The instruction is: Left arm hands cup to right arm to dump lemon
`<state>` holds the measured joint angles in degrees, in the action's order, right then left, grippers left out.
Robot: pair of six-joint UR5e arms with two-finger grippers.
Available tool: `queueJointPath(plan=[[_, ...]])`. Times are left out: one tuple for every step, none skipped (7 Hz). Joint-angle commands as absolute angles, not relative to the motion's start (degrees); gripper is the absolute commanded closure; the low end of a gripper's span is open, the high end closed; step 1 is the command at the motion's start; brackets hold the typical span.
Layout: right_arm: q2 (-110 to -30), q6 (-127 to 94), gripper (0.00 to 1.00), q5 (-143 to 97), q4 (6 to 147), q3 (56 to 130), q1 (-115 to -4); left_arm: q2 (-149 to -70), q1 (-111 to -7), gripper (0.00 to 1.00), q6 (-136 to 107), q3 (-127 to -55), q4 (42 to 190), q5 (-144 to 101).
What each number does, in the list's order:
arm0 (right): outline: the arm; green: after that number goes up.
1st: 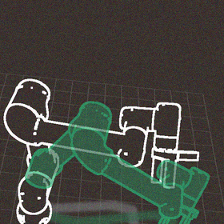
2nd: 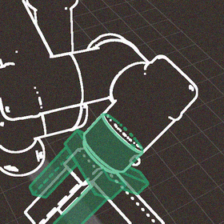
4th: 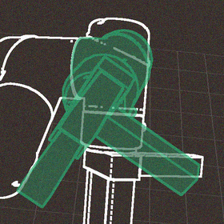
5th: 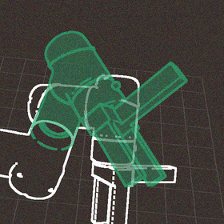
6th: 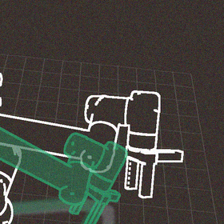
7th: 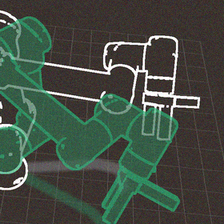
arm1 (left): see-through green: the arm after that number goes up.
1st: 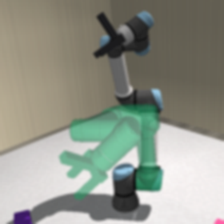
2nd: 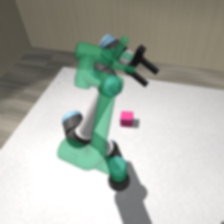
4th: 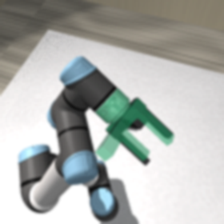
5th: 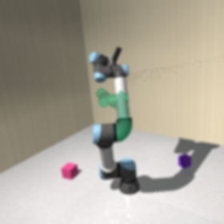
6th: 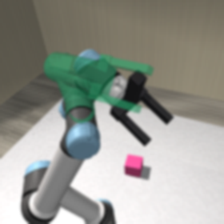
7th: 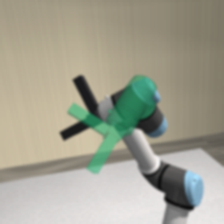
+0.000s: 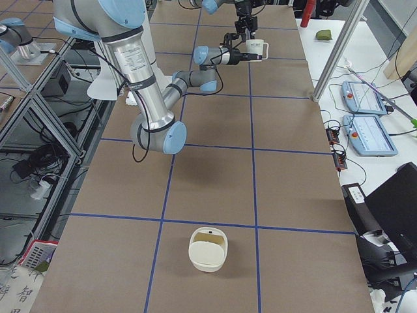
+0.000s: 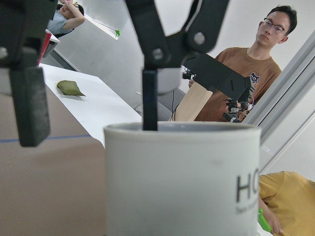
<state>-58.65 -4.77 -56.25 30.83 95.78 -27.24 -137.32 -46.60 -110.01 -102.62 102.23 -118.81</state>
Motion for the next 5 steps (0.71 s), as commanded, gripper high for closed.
queueJointPath(plan=[[-60.9,-13.1,1.0,-56.2,30.4,96.5,-27.7,-134.1,-51.3,0.0,-103.2,-103.3,101.4,-124.6],[-62.6,-17.3,1.0,-56.2,30.4,98.3,-27.8,-130.6,-54.5,0.0,-96.7,-104.1,101.0,-128.3],[-65.3,-21.1,1.0,-56.0,30.5,98.7,-28.0,-126.1,-57.6,0.0,-88.2,-104.9,100.6,-130.8],[-66.5,-21.5,1.0,-55.8,30.7,99.1,-28.6,-121.1,-59.9,0.0,-76.7,-105.6,99.9,-131.3],[-66.8,-24.1,1.0,-56.2,30.8,99.5,-29.4,-116.0,-61.2,0.0,-65.3,-106.0,99.8,-131.3]])
